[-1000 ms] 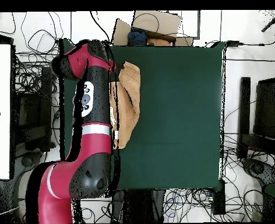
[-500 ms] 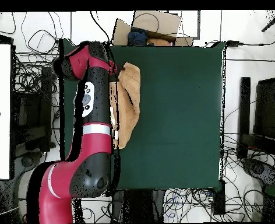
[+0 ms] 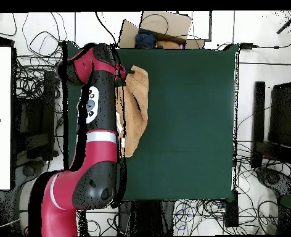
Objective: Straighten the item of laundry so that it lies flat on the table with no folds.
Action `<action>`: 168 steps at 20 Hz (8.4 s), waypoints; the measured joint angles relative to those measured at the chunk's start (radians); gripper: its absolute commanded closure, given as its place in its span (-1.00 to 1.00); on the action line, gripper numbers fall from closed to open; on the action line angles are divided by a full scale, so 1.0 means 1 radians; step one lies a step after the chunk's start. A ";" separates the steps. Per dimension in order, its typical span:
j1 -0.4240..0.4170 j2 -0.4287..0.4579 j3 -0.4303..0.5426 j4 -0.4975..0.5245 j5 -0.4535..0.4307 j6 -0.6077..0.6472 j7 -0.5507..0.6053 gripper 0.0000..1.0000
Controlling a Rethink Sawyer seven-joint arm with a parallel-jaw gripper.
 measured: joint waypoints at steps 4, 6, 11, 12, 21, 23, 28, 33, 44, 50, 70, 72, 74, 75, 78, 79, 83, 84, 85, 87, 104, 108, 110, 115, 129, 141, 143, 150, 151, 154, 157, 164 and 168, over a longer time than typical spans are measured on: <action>0.000 0.000 -0.002 0.000 0.000 0.000 0.000 -1.00; 0.000 0.000 -0.002 0.000 0.000 0.000 0.000 -1.00; 0.000 0.000 -0.003 0.000 0.000 0.000 0.000 -1.00; 0.000 0.000 -0.003 0.000 0.000 0.000 0.000 -1.00; 0.000 0.000 -0.003 0.008 -0.005 0.000 0.000 -1.00; 0.000 0.000 -0.003 0.010 -0.008 0.000 0.000 -1.00; -0.002 -0.001 -0.003 0.015 -0.008 -0.002 0.000 -1.00; -0.003 -0.003 -0.003 0.021 -0.011 -0.016 0.000 -1.00; -0.004 -0.004 -0.003 0.025 -0.011 -0.019 0.000 -1.00; -0.004 -0.007 -0.003 0.031 -0.011 -0.020 0.000 -1.00; -0.005 -0.060 -0.003 0.080 -0.011 -0.058 0.000 -1.00; -0.005 -0.061 -0.003 0.080 -0.011 -0.058 0.000 -1.00; -0.005 -0.061 -0.003 0.080 -0.011 -0.058 0.000 -1.00; -0.005 -0.061 -0.003 0.080 -0.011 -0.059 0.000 -1.00; -0.005 -0.061 -0.003 0.082 -0.011 -0.067 0.000 1.00; -0.005 -0.061 -0.003 0.084 -0.011 -0.070 0.000 1.00; -0.005 -0.061 -0.003 0.089 -0.011 -0.088 0.000 1.00; -0.005 -0.061 -0.003 0.092 -0.011 -0.096 0.000 1.00; -0.005 -0.061 -0.003 0.093 -0.011 -0.098 0.000 1.00; -0.005 -0.061 -0.003 0.095 -0.011 -0.101 0.000 1.00; -0.005 -0.067 -0.003 0.118 -0.011 -0.107 0.000 1.00; -0.005 -0.071 -0.003 0.131 -0.015 -0.113 0.000 1.00; -0.005 -0.077 -0.003 0.140 -0.020 -0.122 0.000 1.00; -0.006 -0.115 -0.003 0.199 -0.044 -0.185 0.000 1.00; -0.024 -0.228 -0.002 0.363 -0.096 -0.286 0.000 1.00; -0.026 -0.313 -0.002 0.480 -0.135 -0.313 0.000 1.00; -0.030 -0.330 0.003 0.508 -0.135 -0.337 0.000 1.00; -0.074 -0.378 0.070 0.608 -0.136 -0.499 0.000 1.00; -0.077 -0.380 0.076 0.616 -0.136 -0.514 0.000 1.00; -0.088 -0.386 0.097 0.646 -0.136 -0.578 0.000 1.00; -0.094 -0.386 0.117 0.658 -0.137 -0.616 0.000 1.00; -0.095 -0.391 0.137 0.659 -0.136 -0.623 0.000 1.00; -0.095 -0.397 0.137 0.664 -0.136 -0.623 0.000 1.00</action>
